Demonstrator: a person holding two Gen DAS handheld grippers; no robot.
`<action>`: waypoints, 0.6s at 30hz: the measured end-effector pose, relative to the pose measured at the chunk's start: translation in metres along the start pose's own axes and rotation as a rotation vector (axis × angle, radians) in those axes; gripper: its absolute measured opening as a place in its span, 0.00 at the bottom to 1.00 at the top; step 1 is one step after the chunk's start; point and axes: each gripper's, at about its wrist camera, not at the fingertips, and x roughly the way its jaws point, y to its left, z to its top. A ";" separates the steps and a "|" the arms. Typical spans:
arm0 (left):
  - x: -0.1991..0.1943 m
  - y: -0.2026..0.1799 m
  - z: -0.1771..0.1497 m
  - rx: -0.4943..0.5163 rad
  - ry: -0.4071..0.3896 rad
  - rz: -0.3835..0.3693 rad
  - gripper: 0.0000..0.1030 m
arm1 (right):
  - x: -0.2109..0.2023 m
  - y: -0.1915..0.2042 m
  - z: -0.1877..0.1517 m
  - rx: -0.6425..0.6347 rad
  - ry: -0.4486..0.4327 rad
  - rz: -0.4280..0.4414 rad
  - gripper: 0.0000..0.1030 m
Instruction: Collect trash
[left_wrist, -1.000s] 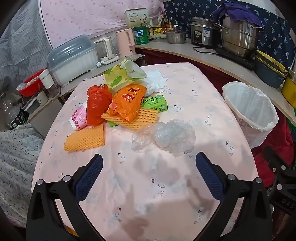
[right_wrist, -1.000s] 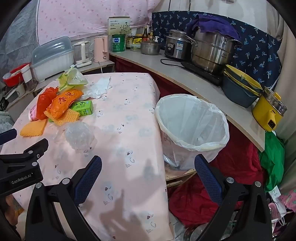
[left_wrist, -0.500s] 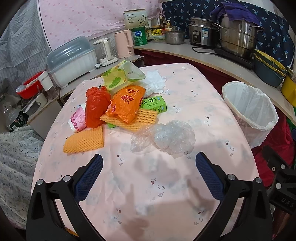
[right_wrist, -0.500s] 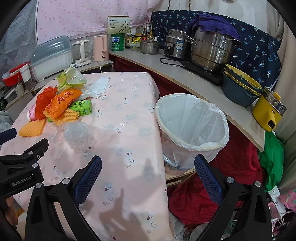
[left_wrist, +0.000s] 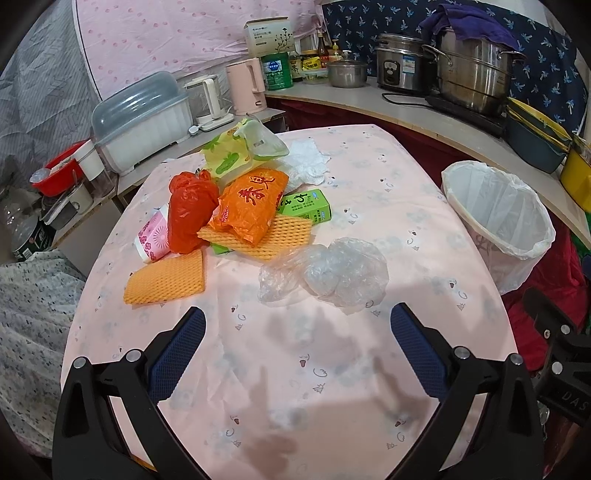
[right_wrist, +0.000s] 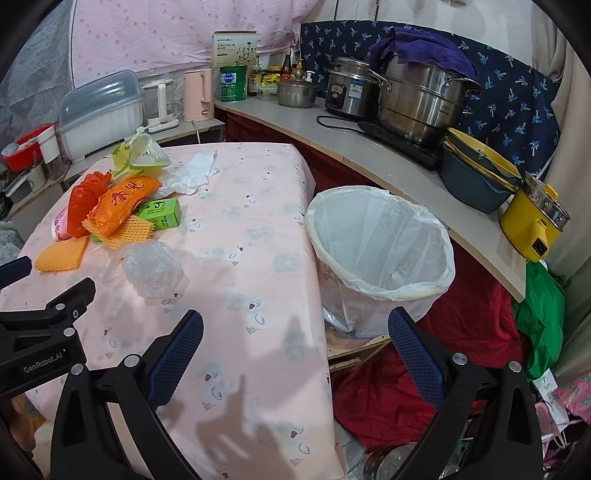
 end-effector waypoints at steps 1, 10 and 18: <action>0.001 -0.001 0.000 -0.001 -0.001 0.000 0.93 | 0.000 0.000 0.000 0.000 0.000 -0.001 0.93; 0.001 -0.001 0.000 0.000 0.001 -0.002 0.93 | -0.001 -0.001 0.001 -0.007 0.000 -0.006 0.93; 0.002 -0.002 0.000 -0.002 0.001 -0.001 0.93 | -0.003 0.003 0.003 -0.015 -0.002 -0.014 0.93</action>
